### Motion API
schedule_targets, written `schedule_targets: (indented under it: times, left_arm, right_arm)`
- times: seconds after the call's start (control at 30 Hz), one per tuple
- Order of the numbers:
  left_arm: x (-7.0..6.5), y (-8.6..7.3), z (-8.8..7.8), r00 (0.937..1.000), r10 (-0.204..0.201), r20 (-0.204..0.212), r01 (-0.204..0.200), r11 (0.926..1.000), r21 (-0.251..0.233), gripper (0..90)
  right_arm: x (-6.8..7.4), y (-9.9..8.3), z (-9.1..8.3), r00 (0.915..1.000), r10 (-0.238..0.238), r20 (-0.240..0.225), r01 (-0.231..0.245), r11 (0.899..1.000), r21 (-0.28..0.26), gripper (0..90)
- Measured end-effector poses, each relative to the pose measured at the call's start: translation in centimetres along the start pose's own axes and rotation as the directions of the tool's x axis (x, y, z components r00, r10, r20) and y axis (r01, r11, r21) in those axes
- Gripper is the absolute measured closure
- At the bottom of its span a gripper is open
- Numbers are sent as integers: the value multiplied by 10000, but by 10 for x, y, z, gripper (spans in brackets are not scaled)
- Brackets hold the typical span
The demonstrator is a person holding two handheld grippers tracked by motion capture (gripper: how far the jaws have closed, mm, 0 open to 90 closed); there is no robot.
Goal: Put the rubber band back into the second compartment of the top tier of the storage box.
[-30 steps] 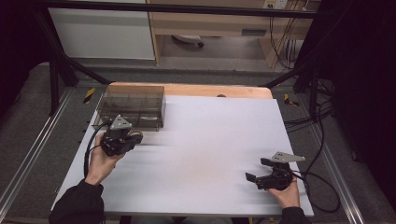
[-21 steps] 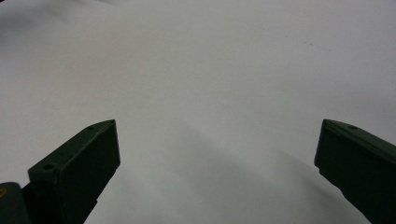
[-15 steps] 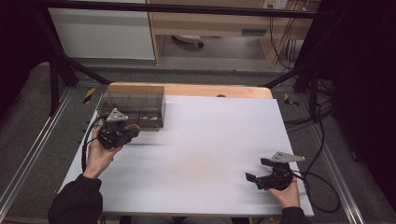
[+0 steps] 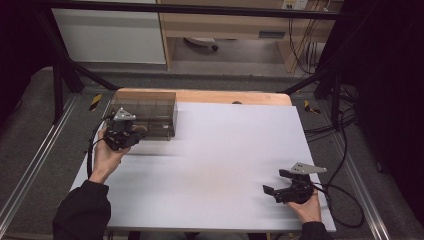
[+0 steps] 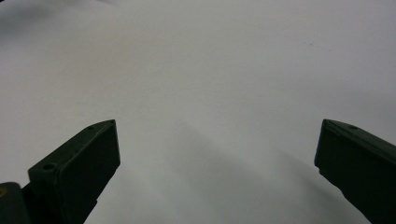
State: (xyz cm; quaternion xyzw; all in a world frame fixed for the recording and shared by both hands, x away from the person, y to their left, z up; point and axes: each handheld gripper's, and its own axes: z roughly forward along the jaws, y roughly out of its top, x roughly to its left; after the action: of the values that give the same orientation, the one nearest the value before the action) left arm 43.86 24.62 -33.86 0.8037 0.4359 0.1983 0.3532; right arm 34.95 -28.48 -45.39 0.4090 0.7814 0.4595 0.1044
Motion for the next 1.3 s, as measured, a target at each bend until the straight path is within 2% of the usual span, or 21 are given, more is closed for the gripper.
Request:
schedule_targets:
  times: [0.3,0.7,1.1,1.3]
  left_arm:
    - [11,3,6,9997,-82,-237,84,9999,100,847]
    - [26,4,20,9980,-528,-348,532,9985,100,846]
    - [30,2,30,9974,-607,-394,615,9979,198,842]
    - [33,-3,37,9965,-704,-461,723,9965,412,832]
  right_arm:
    - [0,0,0,10000,18,-10,-18,10000,4,7]
    - [0,0,0,10000,-1,-8,1,10000,10,7]
    - [0,0,0,10000,-17,-10,17,10000,3,7]
    - [0,0,0,10000,-18,-14,18,10000,14,7]
